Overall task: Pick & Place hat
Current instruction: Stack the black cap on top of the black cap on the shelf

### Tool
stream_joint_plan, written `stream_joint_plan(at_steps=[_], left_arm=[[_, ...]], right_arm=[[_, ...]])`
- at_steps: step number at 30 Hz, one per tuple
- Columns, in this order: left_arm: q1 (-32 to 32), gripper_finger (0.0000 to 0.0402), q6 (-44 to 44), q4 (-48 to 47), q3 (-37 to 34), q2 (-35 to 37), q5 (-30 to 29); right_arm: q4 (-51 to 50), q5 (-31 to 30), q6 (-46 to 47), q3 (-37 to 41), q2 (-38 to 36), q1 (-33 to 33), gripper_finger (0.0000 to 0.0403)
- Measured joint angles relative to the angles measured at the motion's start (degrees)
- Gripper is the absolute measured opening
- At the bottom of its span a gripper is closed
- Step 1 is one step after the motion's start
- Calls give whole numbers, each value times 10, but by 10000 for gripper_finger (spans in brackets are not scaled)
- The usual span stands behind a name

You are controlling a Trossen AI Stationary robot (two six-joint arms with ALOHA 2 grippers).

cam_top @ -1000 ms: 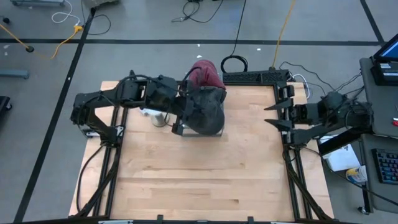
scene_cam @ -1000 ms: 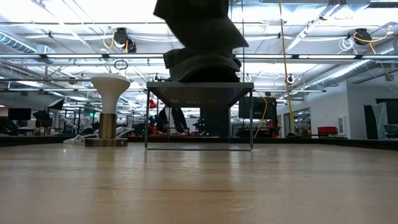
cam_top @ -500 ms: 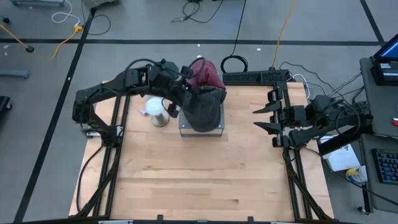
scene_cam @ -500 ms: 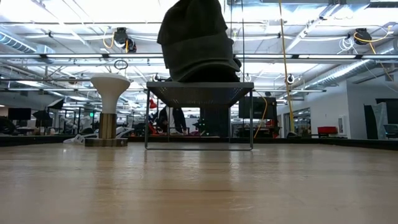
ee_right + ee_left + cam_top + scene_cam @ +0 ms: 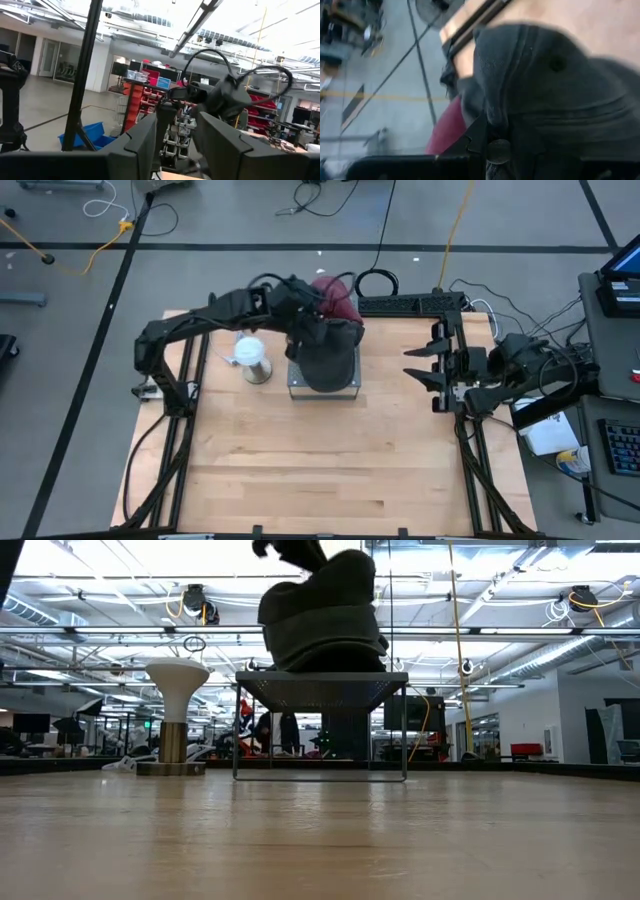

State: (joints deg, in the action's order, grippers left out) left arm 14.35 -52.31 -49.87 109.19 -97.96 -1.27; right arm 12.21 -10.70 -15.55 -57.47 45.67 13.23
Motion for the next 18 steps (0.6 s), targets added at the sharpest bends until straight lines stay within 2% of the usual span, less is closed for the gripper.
stream_joint_plan(at_steps=[5, 18], left_arm=[[11, 53, 7, 4, 0, -29, -79], [34, 53, 35, 5, 0, -97, -96]], right_arm=[[0, 0, 3, 0, 0, 0, 139], [-4, 0, -2, 0, 0, 0, 139]])
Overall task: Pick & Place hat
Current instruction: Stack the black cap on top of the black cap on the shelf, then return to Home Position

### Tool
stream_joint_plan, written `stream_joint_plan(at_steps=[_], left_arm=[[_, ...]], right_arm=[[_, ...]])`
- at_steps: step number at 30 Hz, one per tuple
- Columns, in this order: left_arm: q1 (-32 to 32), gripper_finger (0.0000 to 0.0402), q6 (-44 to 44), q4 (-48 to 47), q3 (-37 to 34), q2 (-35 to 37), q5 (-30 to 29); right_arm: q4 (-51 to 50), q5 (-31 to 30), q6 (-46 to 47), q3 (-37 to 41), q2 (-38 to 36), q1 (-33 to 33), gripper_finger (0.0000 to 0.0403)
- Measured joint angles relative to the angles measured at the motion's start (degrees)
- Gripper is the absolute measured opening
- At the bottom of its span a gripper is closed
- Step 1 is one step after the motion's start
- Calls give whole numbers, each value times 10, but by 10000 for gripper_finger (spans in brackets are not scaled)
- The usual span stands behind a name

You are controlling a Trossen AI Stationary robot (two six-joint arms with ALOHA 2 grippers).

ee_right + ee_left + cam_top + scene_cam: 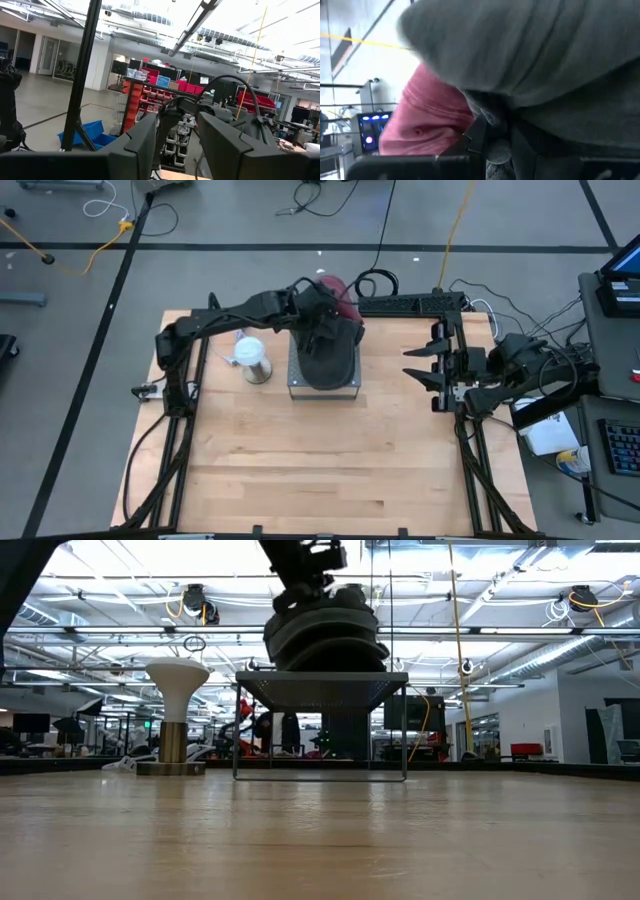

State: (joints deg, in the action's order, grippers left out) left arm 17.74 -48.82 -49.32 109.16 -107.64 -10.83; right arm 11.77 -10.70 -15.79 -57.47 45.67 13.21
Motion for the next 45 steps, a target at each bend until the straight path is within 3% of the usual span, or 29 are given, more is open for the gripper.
stream_joint_plan(at_steps=[5, 16, 21, 26, 29, 37, 45], left_arm=[[1, 59, 2, 1, 0, -6, -28], [2, 225, 53, 0, 0, 4, -29], [2, 264, 84, 0, 0, 9, -59], [2, 279, 154, 36, -1, 35, -56], [4, 279, 194, 68, -1, 63, -27], [36, 280, 351, 88, 0, 157, 139], [66, 280, 405, 25, 0, 244, 173]], right_arm=[[0, 0, 0, 0, 0, 0, 139], [-2, 0, 1, 0, 0, 0, 139], [-9, 0, 1, 0, 0, 0, 139], [-9, 0, 1, 0, 0, 0, 139], [-9, 0, 0, 0, 0, 0, 139], [-9, -1, -27, 0, 0, 0, 139], [-9, 0, -46, 0, 0, 0, 139]])
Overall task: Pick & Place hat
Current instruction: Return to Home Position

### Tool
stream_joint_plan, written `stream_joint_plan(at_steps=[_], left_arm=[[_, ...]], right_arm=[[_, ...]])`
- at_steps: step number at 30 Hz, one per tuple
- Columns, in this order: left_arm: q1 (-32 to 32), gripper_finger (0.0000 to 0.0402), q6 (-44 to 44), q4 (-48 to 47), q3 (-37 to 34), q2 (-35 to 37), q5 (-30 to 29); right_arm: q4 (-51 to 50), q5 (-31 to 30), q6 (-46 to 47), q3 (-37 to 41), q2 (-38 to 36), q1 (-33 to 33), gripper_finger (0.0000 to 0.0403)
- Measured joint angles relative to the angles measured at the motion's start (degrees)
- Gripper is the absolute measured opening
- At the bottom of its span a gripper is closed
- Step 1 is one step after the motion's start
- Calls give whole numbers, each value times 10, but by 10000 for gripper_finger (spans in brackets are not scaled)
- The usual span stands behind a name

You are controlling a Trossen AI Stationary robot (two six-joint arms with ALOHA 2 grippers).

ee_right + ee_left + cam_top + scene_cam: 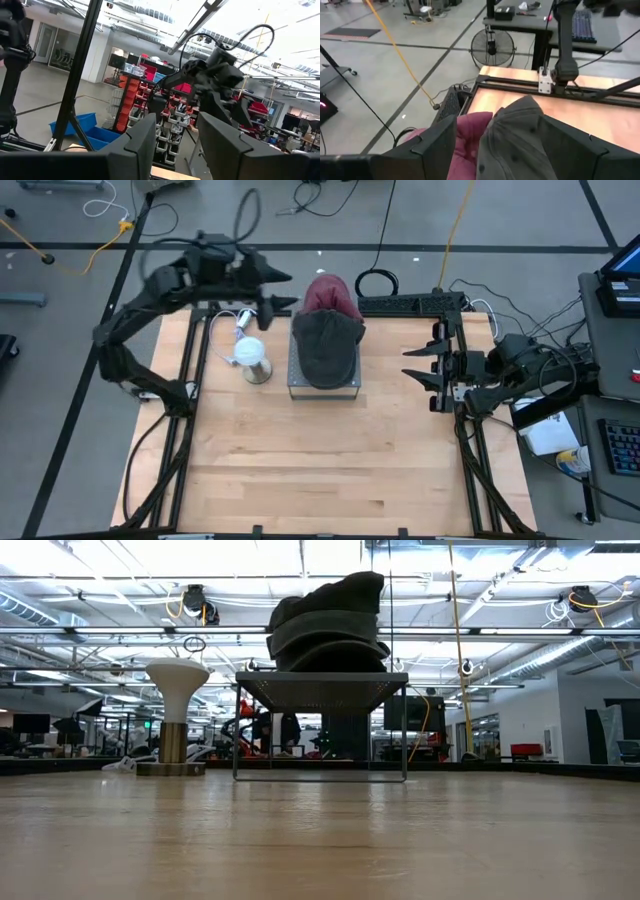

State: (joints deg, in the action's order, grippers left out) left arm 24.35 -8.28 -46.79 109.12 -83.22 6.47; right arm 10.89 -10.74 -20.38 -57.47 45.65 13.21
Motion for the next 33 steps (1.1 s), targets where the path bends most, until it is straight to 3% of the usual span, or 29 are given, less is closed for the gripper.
stream_joint_plan(at_steps=[10, 16, 20, 29, 33], left_arm=[[3, 280, 53, -118, 0, 87, 1], [-10, 280, 72, -120, -31, 145, -3], [-21, 280, 87, -69, -110, 212, -22], [-47, 280, 131, 41, -320, 373, -81], [-60, 280, 149, 108, -415, 447, -127]], right_arm=[[-2, 0, 30, 1, 3, 0, 139], [-12, -16, 66, 10, 3, 0, 139], [-3, -13, 84, 53, 3, 0, 139], [185, -12, 164, 209, 3, 0, 139], [216, -11, 181, 258, 3, 0, 139]])
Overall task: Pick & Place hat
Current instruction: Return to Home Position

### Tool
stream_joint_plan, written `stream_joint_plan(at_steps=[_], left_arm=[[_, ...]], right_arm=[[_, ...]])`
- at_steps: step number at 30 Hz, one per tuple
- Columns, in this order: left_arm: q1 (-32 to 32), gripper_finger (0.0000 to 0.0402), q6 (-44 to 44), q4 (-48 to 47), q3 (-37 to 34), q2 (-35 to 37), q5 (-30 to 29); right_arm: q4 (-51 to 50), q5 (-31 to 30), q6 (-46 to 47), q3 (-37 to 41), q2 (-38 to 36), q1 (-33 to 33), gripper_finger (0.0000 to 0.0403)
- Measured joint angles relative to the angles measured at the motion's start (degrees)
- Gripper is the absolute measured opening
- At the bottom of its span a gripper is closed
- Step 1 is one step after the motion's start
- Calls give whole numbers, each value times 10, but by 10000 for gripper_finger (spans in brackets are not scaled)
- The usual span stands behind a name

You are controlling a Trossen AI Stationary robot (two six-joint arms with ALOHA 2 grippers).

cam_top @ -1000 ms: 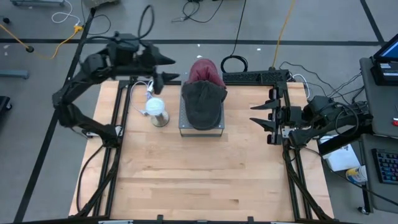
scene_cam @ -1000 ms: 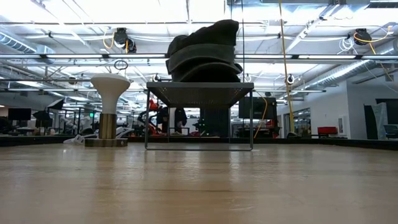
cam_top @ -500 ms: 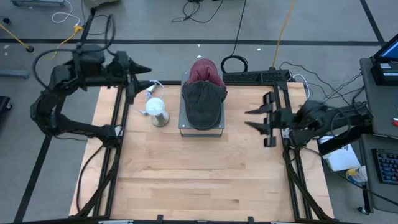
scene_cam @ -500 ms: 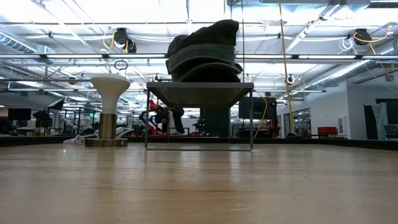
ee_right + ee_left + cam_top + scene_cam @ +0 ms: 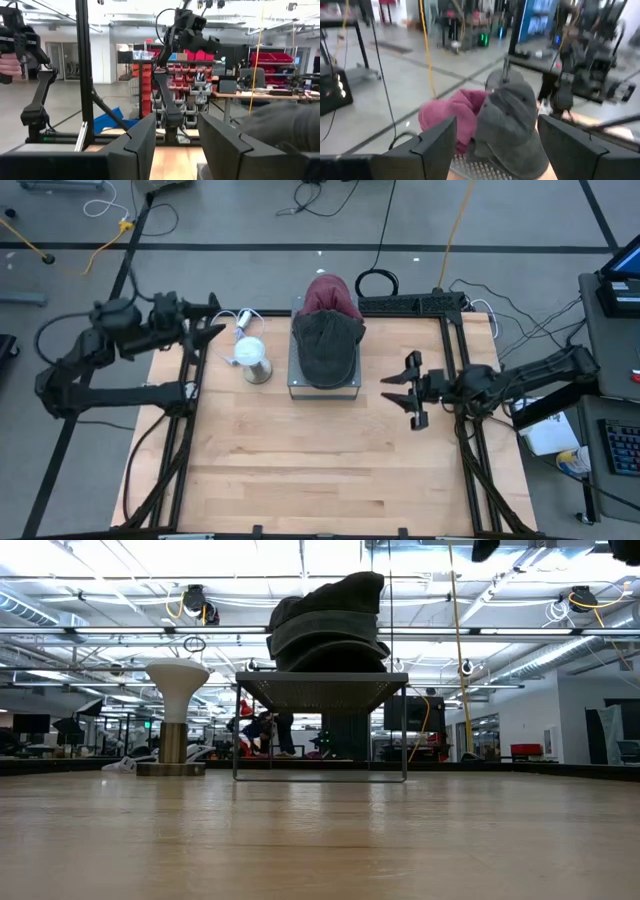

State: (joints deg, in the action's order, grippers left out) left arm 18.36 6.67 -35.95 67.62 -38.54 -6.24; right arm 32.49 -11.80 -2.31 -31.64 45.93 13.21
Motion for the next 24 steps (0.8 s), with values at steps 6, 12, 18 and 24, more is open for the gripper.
stream_joint_plan(at_steps=[6, 12, 18, 24], left_arm=[[-13, 280, -2, 96, -128, 97, -3], [-19, 280, -3, 158, -236, 170, -4], [-28, 280, 8, 215, -320, 224, -4], [-40, 280, 11, 274, -405, 267, 0]], right_arm=[[7, -3, 13, 40, 0, 0, 139], [31, -2, 33, 79, 0, 0, 139], [80, -2, 52, 126, 0, 0, 139], [89, -1, 83, 163, 0, 0, 139]])
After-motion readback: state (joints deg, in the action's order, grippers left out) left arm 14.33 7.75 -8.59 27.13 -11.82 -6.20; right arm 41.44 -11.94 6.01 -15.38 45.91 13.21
